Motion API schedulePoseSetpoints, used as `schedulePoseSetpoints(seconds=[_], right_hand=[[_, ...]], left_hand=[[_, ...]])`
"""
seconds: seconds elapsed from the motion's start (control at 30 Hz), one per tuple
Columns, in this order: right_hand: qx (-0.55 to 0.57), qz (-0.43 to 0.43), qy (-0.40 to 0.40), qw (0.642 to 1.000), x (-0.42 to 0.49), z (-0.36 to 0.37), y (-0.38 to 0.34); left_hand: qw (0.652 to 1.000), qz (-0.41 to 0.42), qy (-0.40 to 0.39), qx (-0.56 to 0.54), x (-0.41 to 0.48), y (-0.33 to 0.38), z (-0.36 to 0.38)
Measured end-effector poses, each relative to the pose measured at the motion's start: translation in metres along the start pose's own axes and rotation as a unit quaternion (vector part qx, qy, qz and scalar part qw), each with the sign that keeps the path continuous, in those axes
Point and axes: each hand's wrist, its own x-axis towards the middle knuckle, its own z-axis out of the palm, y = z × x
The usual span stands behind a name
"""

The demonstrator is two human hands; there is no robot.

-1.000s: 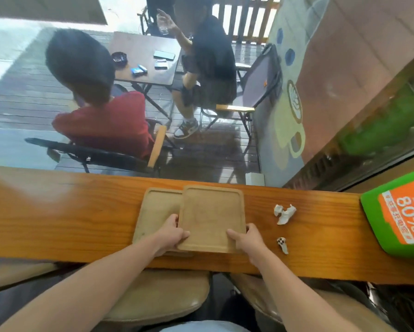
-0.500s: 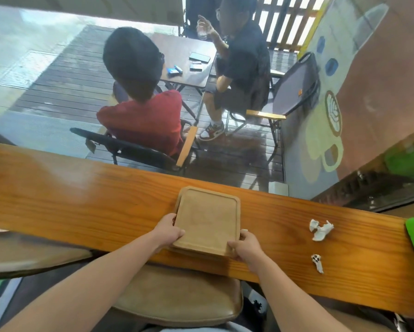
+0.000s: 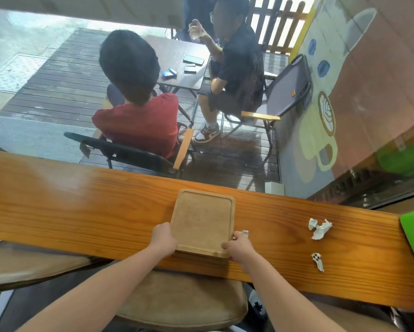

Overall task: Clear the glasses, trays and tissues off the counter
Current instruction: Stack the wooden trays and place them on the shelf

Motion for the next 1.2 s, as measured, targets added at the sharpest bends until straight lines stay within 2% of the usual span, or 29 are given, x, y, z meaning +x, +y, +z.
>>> schedulePoseSetpoints(seconds=[0.17, 0.33, 0.57, 0.77, 0.9, 1.0, 1.13, 1.2], right_hand=[[0.003, 0.001, 0.004, 1.0, -0.002, 0.003, -0.001], [0.01, 0.01, 0.017, 1.0, -0.006, 0.003, -0.004], [0.057, 0.07, 0.032, 0.995, 0.0, 0.019, -0.015], [0.119, 0.111, 0.092, 0.982, 0.008, 0.03, -0.017], [0.158, 0.122, 0.127, 0.972, 0.015, 0.027, -0.017], [0.158, 0.133, 0.107, 0.973, 0.019, 0.027, -0.014], [0.227, 0.147, 0.021, 0.962, 0.018, 0.028, -0.012], [0.248, 0.137, -0.006, 0.959, 0.015, 0.027, -0.007]], left_hand=[[0.999, -0.004, 0.019, 0.028, 0.001, -0.002, 0.002], [0.999, -0.014, -0.009, 0.033, 0.006, -0.002, -0.013], [0.993, -0.08, -0.051, -0.077, 0.032, 0.006, -0.017], [0.98, -0.145, -0.037, -0.132, 0.035, 0.015, -0.001], [0.963, -0.203, -0.036, -0.173, 0.042, 0.01, -0.003], [0.941, -0.227, -0.087, -0.234, 0.049, 0.0, -0.004], [0.876, -0.234, -0.184, -0.38, 0.056, -0.008, -0.013], [0.868, -0.22, -0.205, -0.396, 0.055, -0.012, -0.016]])
